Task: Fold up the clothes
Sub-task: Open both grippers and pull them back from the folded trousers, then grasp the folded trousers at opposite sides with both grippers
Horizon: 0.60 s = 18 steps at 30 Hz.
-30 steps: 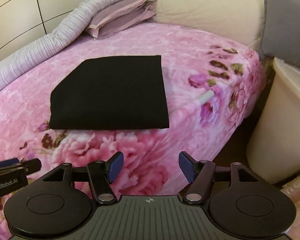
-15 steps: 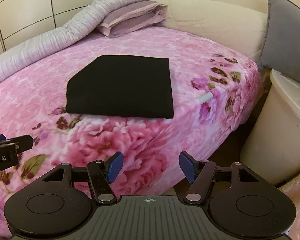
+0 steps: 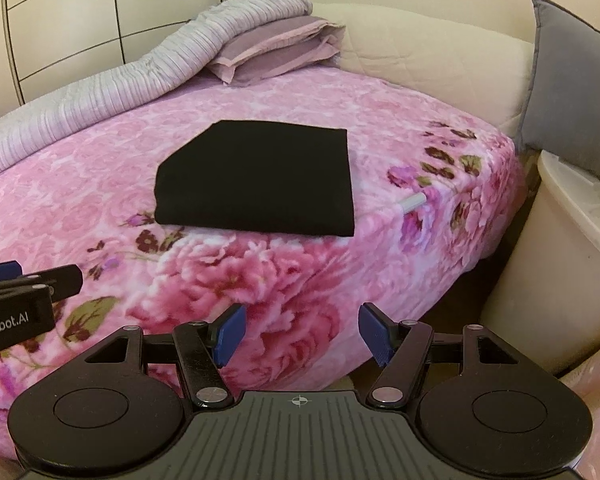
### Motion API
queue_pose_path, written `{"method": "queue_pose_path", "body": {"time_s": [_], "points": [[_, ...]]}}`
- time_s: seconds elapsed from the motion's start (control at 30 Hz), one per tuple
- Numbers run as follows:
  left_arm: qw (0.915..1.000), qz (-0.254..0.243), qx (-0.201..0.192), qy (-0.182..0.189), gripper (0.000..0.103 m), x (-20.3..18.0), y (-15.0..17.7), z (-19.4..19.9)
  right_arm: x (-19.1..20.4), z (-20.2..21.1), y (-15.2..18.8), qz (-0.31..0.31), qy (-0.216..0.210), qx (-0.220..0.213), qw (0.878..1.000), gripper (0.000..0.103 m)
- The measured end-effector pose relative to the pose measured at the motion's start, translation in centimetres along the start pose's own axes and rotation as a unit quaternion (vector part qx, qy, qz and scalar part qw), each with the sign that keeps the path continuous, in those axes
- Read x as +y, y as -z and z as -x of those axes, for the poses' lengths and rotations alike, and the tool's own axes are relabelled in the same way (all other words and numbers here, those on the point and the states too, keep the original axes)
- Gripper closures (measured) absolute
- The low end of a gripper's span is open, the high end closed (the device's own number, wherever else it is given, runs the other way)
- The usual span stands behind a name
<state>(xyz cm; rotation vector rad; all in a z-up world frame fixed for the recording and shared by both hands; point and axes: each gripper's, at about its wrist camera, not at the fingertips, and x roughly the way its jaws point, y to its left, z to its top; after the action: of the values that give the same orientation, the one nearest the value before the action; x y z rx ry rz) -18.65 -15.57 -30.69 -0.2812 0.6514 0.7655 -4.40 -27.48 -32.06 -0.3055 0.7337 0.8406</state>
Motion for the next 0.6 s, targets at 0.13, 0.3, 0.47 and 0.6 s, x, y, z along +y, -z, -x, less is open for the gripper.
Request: {"method": "queue_pose_path", "body": {"time_s": [0.13, 0.3, 0.47, 0.6], "points": [[1.0000, 0.004, -0.006, -0.005, 0.042, 0.3, 0.2, 0.9, 0.5, 0.9, 0.0, 0.006, -0.007, -0.011, 1.000, 0.037], [0.9999, 0.003, -0.014, -0.006, 0.042, 0.4, 0.3, 2.0, 0.9, 1.9, 0.0, 0.011, -0.016, -0.021, 1.000, 0.037], [0.9998, -0.001, -0.019, -0.007, 0.041, 0.1, 0.4, 2.9, 0.9, 2.6, 0.2, 0.011, -0.022, -0.028, 0.999, 0.037], [0.9997, -0.005, -0.022, -0.006, 0.041, -0.1, 0.3, 3.3, 0.6, 3.1, 0.1, 0.008, -0.024, -0.034, 0.999, 0.037]]}}
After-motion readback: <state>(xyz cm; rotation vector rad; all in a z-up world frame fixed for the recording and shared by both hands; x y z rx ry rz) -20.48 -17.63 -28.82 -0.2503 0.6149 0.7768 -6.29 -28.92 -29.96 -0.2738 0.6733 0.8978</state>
